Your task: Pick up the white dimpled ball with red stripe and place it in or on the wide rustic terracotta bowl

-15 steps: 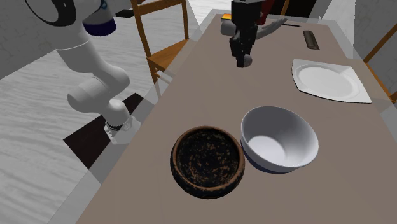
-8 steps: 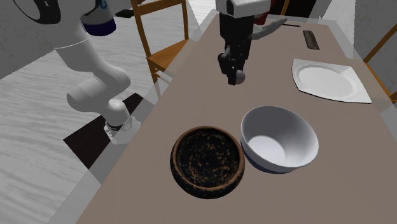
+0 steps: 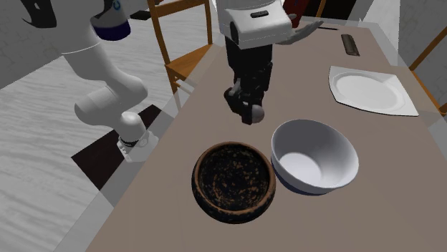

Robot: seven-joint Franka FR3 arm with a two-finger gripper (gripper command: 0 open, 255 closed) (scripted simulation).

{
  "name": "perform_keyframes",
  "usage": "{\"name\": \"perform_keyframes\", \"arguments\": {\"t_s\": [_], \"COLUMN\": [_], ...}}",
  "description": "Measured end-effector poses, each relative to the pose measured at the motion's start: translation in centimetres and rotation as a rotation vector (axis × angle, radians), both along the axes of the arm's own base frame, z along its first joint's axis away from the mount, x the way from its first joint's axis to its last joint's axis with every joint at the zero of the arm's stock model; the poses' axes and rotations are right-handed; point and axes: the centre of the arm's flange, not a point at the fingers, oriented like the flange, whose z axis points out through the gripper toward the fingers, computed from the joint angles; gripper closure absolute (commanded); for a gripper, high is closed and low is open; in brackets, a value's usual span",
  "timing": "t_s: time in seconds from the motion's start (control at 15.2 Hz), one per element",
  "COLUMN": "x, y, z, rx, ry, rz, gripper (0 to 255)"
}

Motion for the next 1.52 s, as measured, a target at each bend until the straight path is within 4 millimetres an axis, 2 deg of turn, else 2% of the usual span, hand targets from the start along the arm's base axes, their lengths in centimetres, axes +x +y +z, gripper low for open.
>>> {"name": "perform_keyframes", "arguments": {"t_s": [0.4,0.53,0.73,1.32,1.52], "x": [1.6,2.0,2.3,2.2,2.2], "y": [-7.8,-9.4,-10.0,-10.0,-10.0], "z": [0.0,0.0,-1.6,-6.4,-7.0], "rx": [0.000,0.000,0.000,0.000,0.000], "ry": [0.000,0.000,0.000,0.000,0.000], "rz": [0.000,0.000,0.001,0.002,0.002], "gripper": [255,255,255,255,255]}}
